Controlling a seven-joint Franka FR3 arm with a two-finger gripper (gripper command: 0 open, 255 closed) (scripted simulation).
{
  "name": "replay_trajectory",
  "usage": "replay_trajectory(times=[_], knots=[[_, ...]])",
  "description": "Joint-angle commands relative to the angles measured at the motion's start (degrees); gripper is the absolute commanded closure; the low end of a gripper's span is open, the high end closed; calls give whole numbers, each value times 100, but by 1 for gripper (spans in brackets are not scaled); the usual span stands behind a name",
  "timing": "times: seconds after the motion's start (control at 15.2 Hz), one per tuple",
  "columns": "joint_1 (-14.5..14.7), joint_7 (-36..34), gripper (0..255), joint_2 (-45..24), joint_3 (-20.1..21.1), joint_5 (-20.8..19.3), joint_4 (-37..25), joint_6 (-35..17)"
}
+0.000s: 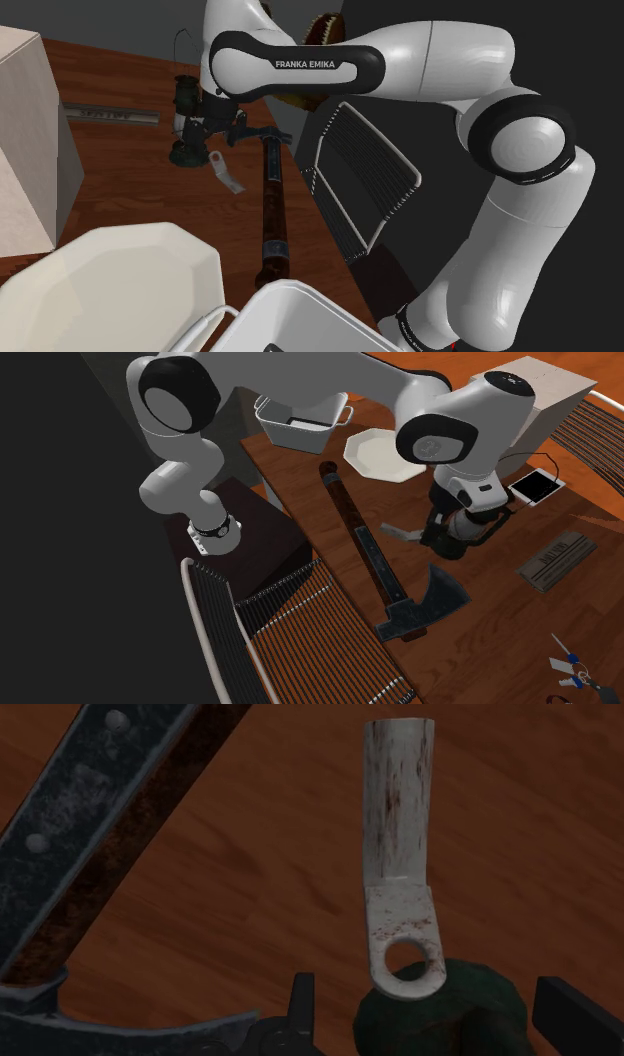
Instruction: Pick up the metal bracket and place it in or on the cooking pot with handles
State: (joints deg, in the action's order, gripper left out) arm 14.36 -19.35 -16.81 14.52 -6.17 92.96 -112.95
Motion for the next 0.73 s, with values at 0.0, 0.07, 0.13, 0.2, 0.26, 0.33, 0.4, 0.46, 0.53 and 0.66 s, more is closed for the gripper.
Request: replay_trajectory(times=[0.0,0.07,0.13,0.2,0.26,0.33,0.4,0.46,0.53,0.66], knots=[[-8,-20,0,-94,-20,-21,130,-120],[-9,-21,0,-94,-20,-21,130,-120],[-10,-21,0,-94,-19,-22,130,-120],[-10,-21,0,-94,-18,-22,130,-120],[-11,-21,0,-94,-17,-22,130,-120],[-12,-21,0,-94,-16,-23,130,-120],[-13,-22,0,-94,-15,-23,130,-120],[-14,-22,0,-94,-13,-23,130,-120],[-15,-22,0,-94,-12,-24,130,-119],[6,-44,255,-148,-9,-39,54,-94]])
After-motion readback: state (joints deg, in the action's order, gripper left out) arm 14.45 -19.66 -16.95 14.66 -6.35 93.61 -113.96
